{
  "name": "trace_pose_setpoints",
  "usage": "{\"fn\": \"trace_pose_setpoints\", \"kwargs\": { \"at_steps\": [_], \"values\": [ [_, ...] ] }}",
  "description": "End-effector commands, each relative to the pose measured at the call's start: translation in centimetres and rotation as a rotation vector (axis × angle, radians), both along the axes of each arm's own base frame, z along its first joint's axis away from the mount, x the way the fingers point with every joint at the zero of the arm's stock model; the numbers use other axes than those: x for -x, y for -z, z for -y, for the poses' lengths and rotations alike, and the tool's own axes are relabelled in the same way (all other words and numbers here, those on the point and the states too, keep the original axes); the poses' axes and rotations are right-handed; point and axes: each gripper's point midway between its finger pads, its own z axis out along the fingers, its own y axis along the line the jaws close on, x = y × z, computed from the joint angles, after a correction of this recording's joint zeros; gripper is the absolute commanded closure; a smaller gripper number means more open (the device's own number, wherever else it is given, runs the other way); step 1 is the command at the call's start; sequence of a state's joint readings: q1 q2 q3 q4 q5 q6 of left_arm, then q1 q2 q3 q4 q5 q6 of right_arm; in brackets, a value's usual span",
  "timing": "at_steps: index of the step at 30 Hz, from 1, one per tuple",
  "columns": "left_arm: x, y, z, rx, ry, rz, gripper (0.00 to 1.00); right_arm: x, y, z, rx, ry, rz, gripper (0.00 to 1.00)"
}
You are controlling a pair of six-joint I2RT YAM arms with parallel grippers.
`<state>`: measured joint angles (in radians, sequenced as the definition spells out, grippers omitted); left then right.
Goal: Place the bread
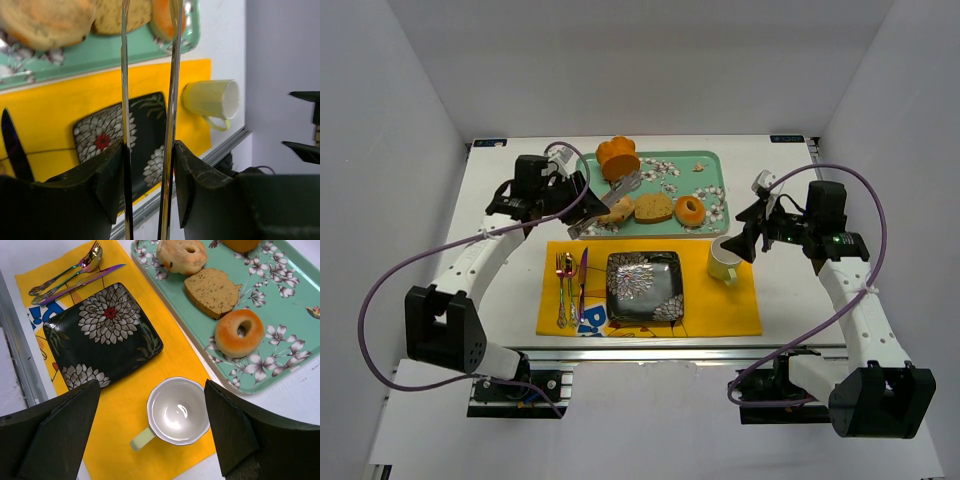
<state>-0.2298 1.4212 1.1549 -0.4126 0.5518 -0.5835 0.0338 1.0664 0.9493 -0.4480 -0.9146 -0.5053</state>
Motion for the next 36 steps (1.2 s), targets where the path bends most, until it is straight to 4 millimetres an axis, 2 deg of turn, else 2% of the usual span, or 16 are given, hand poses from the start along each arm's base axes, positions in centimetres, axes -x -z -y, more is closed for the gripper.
{"fn": "trace_pose_setpoints", "kwargs": {
  "at_steps": [1,6,10,11,13,15,17,18,20,23,27,36],
  "values": [
    [1.2,0.2,-0.5,-0.083,0.008,-0.053,0.49,0.2,-0.5,0.1,0.003,0.005,0.032,0.11],
    [3.5,0.9,-2.2,-0.151,-0.041,-0.128,0.48,0.4,-0.1,0.2,0.002,0.009,0.023,0.11],
    [5.5,0.6,-2.4,-0.057,-0.091,-0.209,0.48,0.5,-0.1,0.2,0.001,0.009,0.022,0.11],
    [6.0,1.0,-2.4,-0.027,-0.108,-0.252,0.48,0.4,-0.1,0.2,0.002,0.009,0.021,0.11],
    [6.6,0.4,-2.6,0.027,-0.134,-0.271,0.48,0.5,0.0,0.2,0.003,0.008,0.021,0.11],
    [7.0,0.6,-3.0,0.056,-0.156,-0.29,0.48,0.5,0.1,0.2,0.004,0.009,0.021,0.11],
    [7.2,0.3,-3.9,0.109,-0.197,-0.313,0.5,0.5,0.2,0.2,0.003,0.008,0.018,0.11],
    [7.2,1.0,-5.0,0.13,-0.24,-0.345,0.5,0.6,0.1,0.2,0.002,0.007,0.018,0.11],
    [7.4,1.1,-5.6,0.188,-0.269,-0.39,0.52,0.6,0.2,0.2,0.002,0.009,0.018,0.11],
    [6.7,1.4,-6.9,0.259,-0.348,-0.406,0.53,0.6,0.3,0.2,0.002,0.009,0.017,0.11],
    [5.8,2.3,-6.4,0.312,-0.342,-0.47,0.51,0.6,0.4,0.2,0.0,0.01,0.017,0.11],
    [3.4,2.9,-6.3,0.346,-0.35,-0.479,0.49,0.6,0.7,0.3,-0.005,0.018,0.012,0.11]
  ]
}}
